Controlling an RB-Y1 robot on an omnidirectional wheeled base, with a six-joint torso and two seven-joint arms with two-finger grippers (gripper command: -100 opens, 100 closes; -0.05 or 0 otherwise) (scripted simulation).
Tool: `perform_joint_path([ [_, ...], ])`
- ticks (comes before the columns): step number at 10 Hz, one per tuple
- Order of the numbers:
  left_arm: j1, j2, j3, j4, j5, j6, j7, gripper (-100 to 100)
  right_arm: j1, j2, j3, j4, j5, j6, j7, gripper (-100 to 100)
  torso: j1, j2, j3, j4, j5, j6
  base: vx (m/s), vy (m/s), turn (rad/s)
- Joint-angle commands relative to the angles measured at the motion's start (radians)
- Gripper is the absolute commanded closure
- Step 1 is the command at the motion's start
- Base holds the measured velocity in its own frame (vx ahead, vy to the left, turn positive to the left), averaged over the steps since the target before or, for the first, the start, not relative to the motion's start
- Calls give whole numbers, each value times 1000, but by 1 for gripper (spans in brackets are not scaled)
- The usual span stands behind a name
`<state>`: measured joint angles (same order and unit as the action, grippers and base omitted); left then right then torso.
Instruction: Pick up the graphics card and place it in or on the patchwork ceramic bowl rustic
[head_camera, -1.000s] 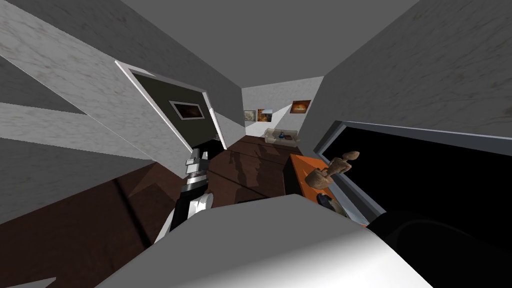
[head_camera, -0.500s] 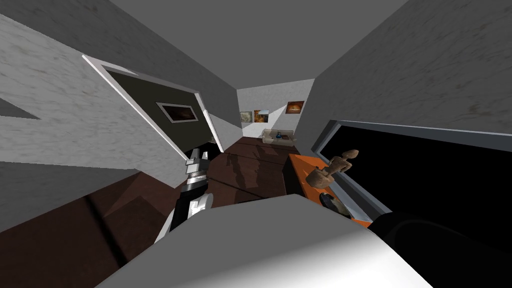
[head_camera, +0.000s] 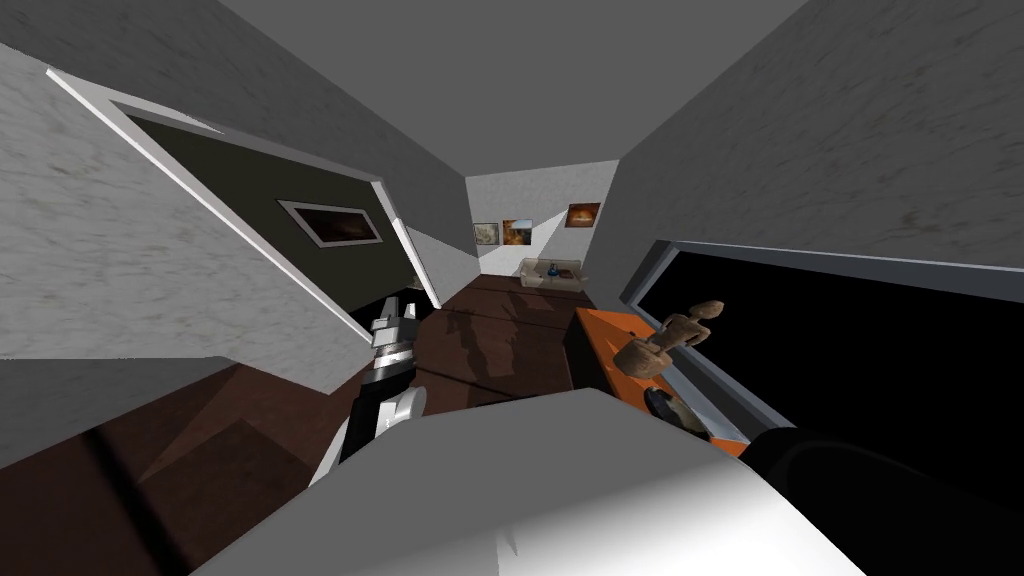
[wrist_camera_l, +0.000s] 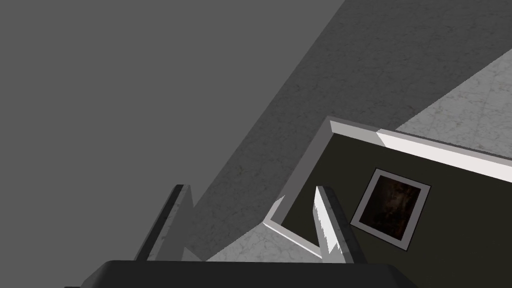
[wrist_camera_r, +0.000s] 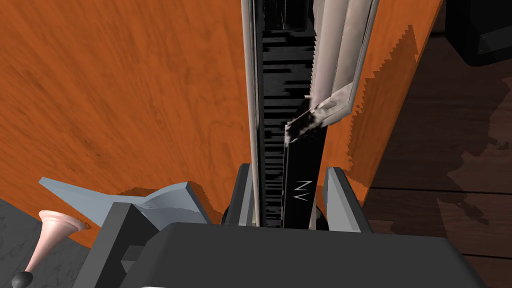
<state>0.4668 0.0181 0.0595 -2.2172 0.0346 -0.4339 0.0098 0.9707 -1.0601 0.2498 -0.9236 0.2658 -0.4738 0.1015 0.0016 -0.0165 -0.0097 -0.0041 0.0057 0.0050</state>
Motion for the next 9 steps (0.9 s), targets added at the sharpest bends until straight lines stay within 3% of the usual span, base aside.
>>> perform_joint_path([
  [1,0,0,0,0,0,0,0,0,30,-31,-11,-15,-7,-16,-14,100,0,0,0,0,0,0,96,25,-79],
  [3,0,0,0,0,0,0,0,0,41,-46,-14,-22,-11,-21,-21,100,-2,2,1,1,0,-1,49,0,-24],
  [9,0,0,0,0,0,0,0,0,131,-185,-45,-93,-59,-74,-76,100,-7,0,1,2,-1,-4,74,-48,-19],
])
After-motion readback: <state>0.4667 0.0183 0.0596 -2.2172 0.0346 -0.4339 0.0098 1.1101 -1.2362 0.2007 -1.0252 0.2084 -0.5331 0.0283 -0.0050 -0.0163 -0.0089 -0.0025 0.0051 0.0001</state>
